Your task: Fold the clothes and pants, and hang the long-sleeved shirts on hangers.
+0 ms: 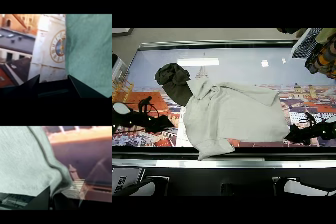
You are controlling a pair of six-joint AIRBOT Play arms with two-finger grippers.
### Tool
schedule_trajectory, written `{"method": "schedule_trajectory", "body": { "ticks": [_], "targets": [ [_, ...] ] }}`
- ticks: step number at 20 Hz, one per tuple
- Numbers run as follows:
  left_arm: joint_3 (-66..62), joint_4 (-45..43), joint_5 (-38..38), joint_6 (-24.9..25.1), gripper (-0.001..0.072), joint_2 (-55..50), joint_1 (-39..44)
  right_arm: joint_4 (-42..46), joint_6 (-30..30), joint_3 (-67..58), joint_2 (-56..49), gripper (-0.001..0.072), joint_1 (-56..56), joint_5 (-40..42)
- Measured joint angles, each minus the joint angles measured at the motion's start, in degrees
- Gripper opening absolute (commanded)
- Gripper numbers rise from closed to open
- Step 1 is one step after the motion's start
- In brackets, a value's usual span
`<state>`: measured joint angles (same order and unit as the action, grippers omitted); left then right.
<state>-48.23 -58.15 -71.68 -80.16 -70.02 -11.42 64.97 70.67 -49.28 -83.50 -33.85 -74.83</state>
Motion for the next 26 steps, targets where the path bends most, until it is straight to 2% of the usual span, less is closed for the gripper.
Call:
{"method": "schedule_trajectory", "body": {
  "ticks": [3, 8, 14, 21, 26],
  "targets": [
    [8.7, 12.9, 2.3, 6.1, 0.0389, 1.7, -0.5, -0.7, -0.2, 0.0, 0.1, 0.0032, 0.0, 0.5],
    [16.9, 21.8, 4.7, 9.9, 0.0388, 2.5, 3.7, -2.0, -0.4, 0.0, 0.1, 0.0032, 0.0, 0.8],
    [22.5, 26.6, 7.6, 11.0, 0.0388, 2.7, 8.1, -3.6, -0.4, 0.0, 0.1, 0.0031, 0.0, 0.6],
    [26.9, 28.2, 8.9, 11.1, 0.0388, 3.4, 10.6, -4.2, -0.4, 0.0, 0.1, 0.0032, 0.0, 0.3],
    [27.8, 26.7, 10.1, 8.5, 0.0388, 5.0, 9.7, -4.3, -0.4, 0.0, 0.1, 0.0032, 0.0, 0.4]
  ]
}}
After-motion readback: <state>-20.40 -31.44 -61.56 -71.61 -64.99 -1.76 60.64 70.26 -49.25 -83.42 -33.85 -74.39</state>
